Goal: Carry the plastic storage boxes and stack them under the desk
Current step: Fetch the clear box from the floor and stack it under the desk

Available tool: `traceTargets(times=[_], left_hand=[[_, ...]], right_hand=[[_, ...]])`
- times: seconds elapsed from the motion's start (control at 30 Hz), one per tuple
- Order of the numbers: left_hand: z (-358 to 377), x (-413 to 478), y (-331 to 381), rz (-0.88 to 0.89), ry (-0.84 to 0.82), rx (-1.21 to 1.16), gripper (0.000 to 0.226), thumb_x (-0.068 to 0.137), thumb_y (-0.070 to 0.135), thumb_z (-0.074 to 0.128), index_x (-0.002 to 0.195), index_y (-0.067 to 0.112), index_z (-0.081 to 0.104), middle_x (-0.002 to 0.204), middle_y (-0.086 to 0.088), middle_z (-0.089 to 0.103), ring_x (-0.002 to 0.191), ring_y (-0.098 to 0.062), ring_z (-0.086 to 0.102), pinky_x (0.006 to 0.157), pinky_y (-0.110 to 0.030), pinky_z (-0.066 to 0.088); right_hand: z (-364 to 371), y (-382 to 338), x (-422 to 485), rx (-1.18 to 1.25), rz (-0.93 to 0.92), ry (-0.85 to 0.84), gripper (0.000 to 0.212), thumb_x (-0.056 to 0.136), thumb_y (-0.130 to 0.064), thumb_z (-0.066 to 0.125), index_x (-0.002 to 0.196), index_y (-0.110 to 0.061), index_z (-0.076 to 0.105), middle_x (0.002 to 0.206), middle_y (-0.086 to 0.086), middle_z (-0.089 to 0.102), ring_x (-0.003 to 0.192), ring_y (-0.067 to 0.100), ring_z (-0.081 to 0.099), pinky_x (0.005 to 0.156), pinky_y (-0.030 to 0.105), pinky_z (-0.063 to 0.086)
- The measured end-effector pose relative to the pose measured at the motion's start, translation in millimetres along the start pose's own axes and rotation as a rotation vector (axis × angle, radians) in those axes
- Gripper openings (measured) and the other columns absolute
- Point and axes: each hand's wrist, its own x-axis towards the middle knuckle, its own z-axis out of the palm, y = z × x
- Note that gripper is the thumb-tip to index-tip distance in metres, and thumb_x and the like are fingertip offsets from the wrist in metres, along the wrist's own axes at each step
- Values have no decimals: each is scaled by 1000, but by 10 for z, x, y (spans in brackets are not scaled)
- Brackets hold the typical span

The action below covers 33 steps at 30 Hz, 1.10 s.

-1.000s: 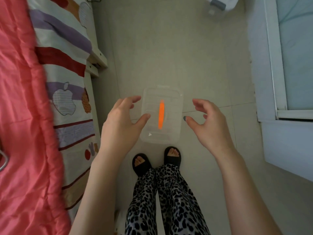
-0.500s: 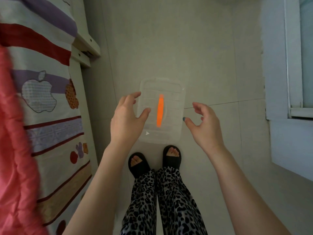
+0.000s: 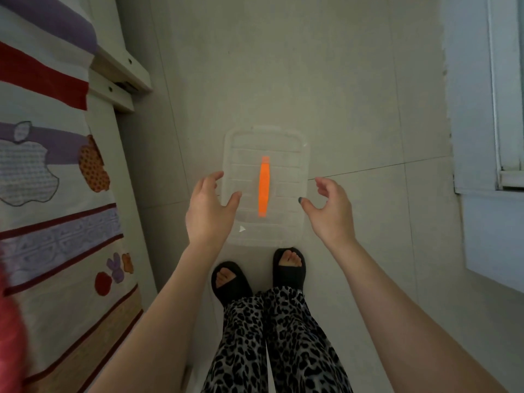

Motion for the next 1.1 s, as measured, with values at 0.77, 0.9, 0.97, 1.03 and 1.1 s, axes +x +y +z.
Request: traceTargets(times=[0.77,0.9,0.97,1.03,1.1], left_hand=[[1058,602,-810,-168,-94,-11,108,73,45,77,152,12,12,154,-13,26,141,-28,28,112,-40,28],[1208,638,-878,-269,-215,-110,121,70,44,80,152,12,-4,157,-14,21,143,-26,26,116,-38,26],[1275,655,-872,-299,-245,-119,124,69,44,80,152,12,-6,158,-15,21,143,-26,26,116,-37,26],[1314,689,-861,-302,-227,-85,123,69,44,81,152,10,-3,157,-16,21,143,-27,27,114,-36,25],[1336,734,-851,-300,-223,-64,120,70,44,80,152,8,0,157,-16,22,143,-28,27,113,-35,25]], right_hand=[[871,824,680,67,189,-146,95,67,-36,83,144,-17,31,125,-4,39,128,21,39,101,30,35],[925,870,748,102,197,-205,89,63,-32,86,137,-20,38,128,1,51,122,22,49,103,40,42],[937,892,785,68,221,-228,102,64,-33,86,146,-16,27,139,7,46,129,23,45,107,41,39],[941,901,824,48,241,-250,113,65,-33,86,151,-13,15,148,7,38,135,23,39,110,40,35],[939,906,863,49,250,-263,112,64,-31,87,149,-12,17,146,9,40,133,24,41,109,41,37]])
